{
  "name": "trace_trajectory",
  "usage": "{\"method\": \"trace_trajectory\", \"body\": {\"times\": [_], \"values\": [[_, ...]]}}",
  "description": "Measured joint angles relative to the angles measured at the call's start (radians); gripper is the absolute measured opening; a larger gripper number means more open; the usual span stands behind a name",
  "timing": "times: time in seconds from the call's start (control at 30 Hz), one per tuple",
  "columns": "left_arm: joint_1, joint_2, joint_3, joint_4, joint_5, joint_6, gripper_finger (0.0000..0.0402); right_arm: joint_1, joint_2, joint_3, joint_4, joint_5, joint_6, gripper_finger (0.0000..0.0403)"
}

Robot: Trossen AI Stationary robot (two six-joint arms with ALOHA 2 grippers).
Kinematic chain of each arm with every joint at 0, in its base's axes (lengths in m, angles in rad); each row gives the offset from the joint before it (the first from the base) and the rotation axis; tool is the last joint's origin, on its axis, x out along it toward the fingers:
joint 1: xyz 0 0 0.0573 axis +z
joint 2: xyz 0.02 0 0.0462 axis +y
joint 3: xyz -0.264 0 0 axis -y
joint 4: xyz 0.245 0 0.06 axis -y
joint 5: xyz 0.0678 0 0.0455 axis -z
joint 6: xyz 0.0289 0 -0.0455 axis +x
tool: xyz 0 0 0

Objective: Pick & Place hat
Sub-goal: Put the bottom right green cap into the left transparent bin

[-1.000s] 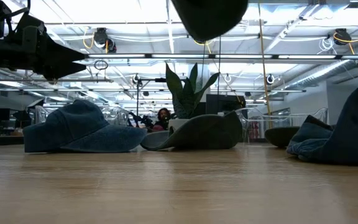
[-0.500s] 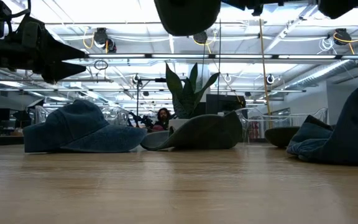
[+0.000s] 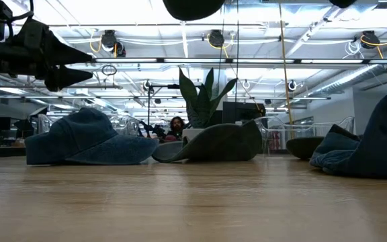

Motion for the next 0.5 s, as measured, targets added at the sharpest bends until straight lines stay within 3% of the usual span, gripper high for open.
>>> {"method": "trace_trajectory", "body": {"times": [0.5], "values": [[0.000, 0.000, 0.000, 0.003, 0.018, -0.191, 0.0379, 0.000, 0.051, 0.043, -0.006, 0.005, -0.036, 0.0000]]}}
